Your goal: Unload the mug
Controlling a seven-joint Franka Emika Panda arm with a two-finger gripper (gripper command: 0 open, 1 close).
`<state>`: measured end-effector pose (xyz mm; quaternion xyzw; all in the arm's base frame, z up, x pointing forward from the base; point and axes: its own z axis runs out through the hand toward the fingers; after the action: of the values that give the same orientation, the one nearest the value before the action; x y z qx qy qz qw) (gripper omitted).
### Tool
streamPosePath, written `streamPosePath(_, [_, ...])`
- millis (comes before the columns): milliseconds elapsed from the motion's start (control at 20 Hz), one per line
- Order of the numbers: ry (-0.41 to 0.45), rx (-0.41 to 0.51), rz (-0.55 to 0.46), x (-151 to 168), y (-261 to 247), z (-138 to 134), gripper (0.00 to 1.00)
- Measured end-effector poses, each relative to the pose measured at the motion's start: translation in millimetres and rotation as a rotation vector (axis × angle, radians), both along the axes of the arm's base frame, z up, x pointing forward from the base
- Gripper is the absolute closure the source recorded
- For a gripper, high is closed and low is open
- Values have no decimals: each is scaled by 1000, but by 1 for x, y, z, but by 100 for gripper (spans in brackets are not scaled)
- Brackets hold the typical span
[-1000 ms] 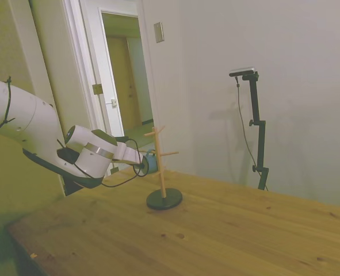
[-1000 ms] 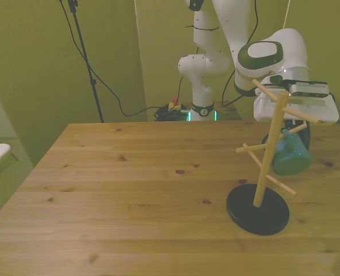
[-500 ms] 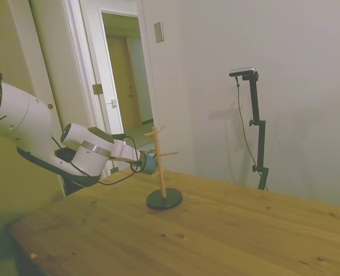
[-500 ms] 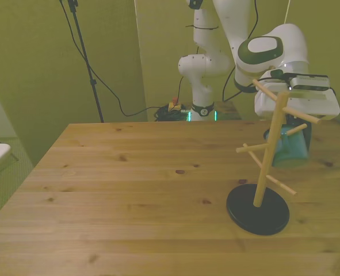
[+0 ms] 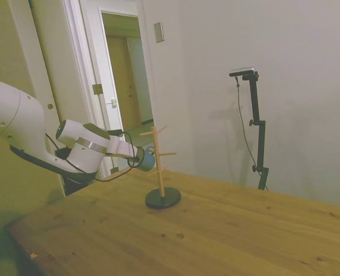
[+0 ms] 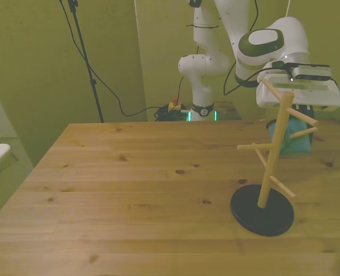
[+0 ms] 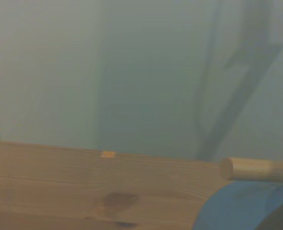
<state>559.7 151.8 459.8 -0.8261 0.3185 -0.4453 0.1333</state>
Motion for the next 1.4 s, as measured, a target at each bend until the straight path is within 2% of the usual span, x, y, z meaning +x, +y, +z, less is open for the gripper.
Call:
streamPosePath(850, [7,6,30,0,17,-4,100])
streamPosePath(1400, [-3,16,79,2,49,0,100])
